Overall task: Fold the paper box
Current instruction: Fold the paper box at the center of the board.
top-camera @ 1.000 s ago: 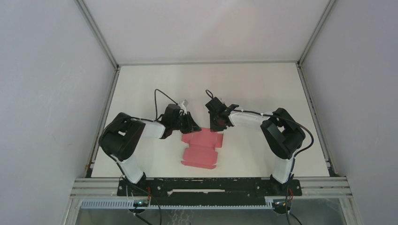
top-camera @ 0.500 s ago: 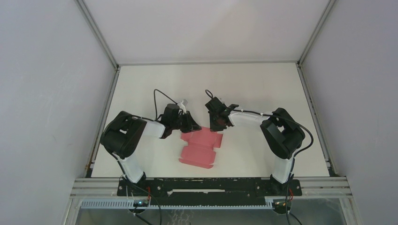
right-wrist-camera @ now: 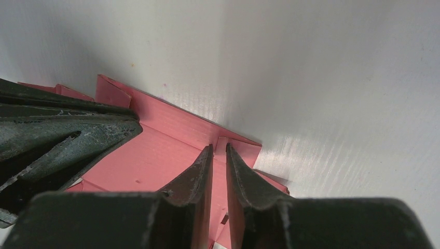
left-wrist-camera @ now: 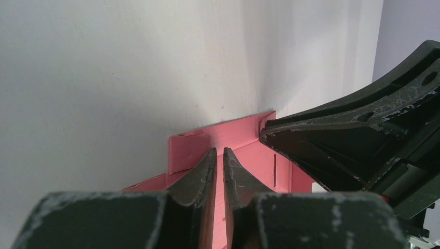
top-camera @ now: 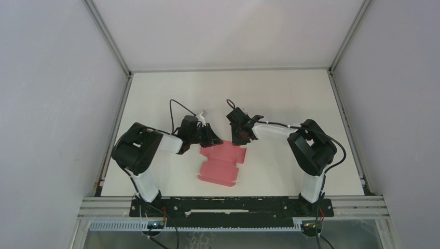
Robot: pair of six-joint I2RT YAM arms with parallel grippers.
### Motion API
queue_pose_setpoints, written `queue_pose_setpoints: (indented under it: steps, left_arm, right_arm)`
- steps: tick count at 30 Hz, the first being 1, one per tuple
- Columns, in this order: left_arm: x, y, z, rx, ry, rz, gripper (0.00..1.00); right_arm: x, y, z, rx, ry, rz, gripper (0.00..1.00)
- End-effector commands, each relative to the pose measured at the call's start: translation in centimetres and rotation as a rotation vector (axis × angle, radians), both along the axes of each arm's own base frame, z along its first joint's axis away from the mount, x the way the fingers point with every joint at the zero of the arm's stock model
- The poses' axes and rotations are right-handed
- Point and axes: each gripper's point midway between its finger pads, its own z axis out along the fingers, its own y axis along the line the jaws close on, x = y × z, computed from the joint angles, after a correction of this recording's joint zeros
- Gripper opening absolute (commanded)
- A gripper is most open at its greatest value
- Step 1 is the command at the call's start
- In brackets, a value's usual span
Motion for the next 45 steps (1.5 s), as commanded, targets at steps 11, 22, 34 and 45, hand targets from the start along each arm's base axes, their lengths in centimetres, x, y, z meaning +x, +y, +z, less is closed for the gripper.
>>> queue_pose_setpoints:
  steps: [11, 22, 34, 45]
  left_arm:
    - [-1.7, 1.9, -3.2, 0.088, 0.081, 0.034, 0.14]
    - [-0.9, 2.6, -0.2, 0.140, 0.018, 0.035, 0.14]
    - [0.1, 5.2, 12.4, 0.251, -0.173, 0.079, 0.15]
    - [-4.9, 9.9, 13.0, 0.259, -0.197, 0.231, 0.17]
  right_arm:
    - [-3.4, -3.2, -5.4, -0.165, 0.135, 0.029, 0.23]
    - [-2.5, -2.7, -3.1, -0.129, 0.097, 0.055, 0.24]
    - [-0.9, -1.3, 6.9, 0.020, -0.078, 0.119, 0.36]
    - [-2.7, -2.2, 11.5, 0.086, -0.151, 0.170, 0.58]
